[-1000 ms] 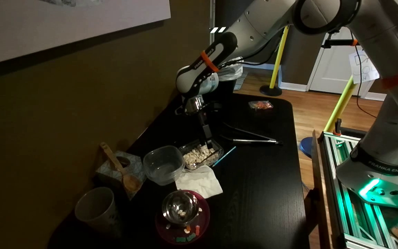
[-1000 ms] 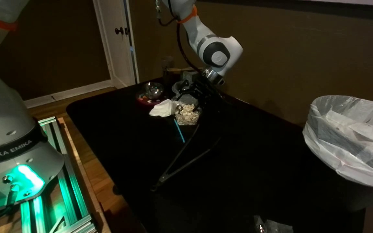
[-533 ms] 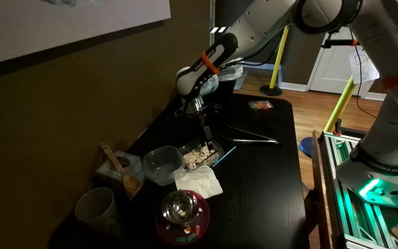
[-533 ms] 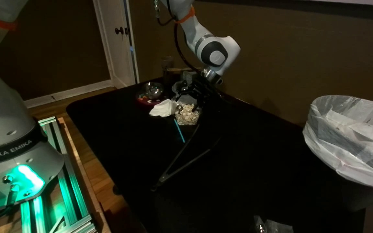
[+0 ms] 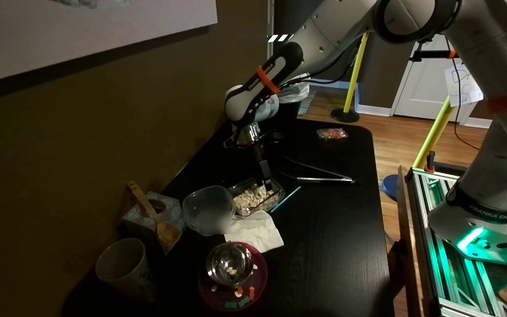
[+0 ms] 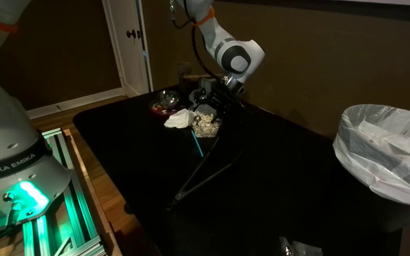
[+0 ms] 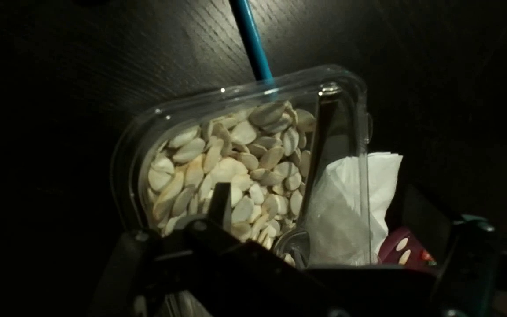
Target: Use the spoon to move some of the white objects to the silver bowl
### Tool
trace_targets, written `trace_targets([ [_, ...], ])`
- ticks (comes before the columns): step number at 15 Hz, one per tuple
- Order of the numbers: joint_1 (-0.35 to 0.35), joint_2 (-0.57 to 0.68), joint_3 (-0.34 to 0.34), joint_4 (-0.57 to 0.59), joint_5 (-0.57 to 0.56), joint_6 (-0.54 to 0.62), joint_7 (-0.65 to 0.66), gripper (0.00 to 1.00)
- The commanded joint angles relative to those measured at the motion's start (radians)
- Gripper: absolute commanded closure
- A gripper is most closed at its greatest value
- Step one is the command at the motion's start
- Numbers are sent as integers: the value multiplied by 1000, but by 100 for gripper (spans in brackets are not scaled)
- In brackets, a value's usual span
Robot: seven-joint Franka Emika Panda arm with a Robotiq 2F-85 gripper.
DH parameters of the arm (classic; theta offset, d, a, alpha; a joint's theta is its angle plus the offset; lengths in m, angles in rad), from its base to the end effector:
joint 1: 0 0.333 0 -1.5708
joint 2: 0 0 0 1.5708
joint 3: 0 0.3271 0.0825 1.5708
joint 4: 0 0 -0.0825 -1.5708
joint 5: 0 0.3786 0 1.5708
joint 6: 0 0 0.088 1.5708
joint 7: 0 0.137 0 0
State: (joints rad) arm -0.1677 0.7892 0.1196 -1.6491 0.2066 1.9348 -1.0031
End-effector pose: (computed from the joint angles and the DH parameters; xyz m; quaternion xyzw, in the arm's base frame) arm 0.6125 -0.0124 0.1130 -0.8814 -0.3820 0.1480 0.2354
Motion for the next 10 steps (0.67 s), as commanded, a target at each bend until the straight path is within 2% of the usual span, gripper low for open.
trace_targets([
  [1, -14, -19, -6, -21, 9, -14, 31, 0],
  [10, -58, -107, -8, -145, 40, 4, 27, 0],
])
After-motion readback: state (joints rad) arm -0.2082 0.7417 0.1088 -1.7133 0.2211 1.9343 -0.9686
